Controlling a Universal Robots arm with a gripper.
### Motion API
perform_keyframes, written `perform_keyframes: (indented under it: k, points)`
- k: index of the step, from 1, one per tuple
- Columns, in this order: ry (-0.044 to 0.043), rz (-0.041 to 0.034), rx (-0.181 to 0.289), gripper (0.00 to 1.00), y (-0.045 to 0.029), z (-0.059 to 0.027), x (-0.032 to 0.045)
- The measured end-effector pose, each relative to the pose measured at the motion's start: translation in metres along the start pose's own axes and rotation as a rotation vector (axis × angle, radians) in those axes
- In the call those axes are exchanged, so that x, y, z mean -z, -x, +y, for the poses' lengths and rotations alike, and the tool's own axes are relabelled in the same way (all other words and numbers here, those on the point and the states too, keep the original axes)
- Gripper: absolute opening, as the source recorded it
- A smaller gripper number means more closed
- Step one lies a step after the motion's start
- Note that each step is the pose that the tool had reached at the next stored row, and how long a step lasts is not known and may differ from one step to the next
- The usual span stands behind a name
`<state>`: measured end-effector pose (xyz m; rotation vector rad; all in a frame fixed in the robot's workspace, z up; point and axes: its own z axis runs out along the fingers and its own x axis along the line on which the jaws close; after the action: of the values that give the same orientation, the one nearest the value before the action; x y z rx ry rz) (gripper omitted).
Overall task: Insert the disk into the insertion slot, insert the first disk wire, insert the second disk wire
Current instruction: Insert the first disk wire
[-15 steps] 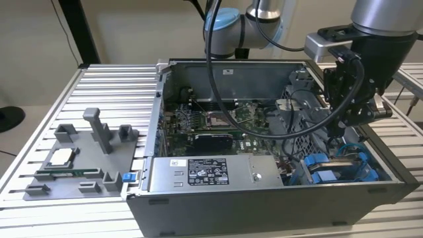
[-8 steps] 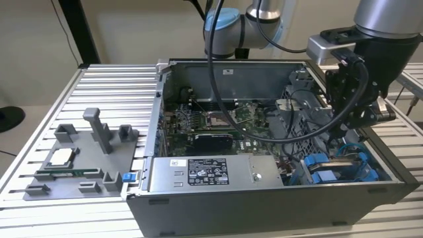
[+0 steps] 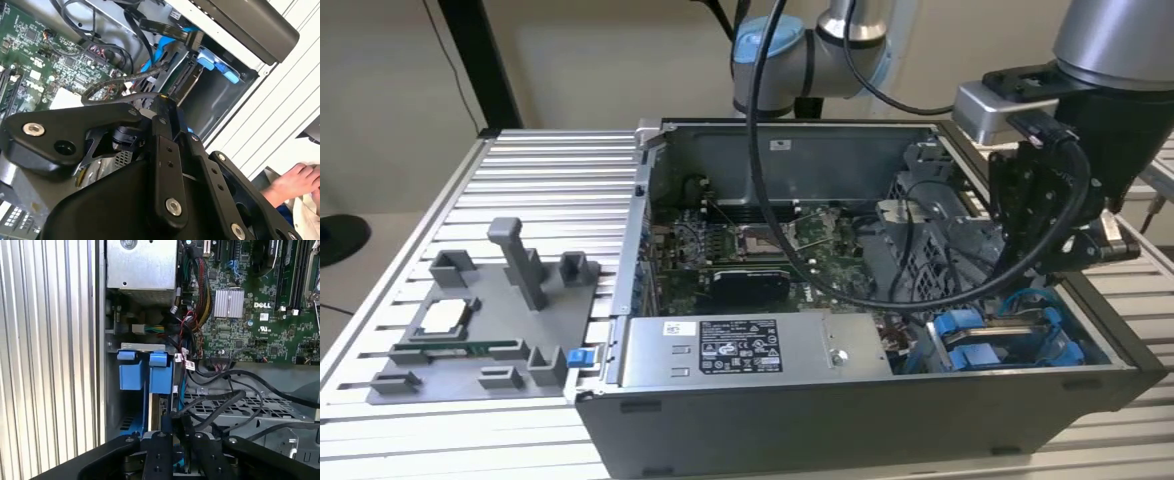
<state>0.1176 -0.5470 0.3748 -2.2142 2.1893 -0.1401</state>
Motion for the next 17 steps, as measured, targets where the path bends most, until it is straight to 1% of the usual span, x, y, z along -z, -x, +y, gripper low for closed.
perform_keyframes:
  k: [4,9,17]
  points:
    - [0.0010,0.0000,0.000,0.00,-0.0077,-0.0016,-0.0009]
    - [0.0021,0.0000,0.000,0.00,-0.0158,-0.0019,-0.0020]
    - [0.0021,-0.0001,0.000,0.00,-0.0166,-0.0019,-0.0021]
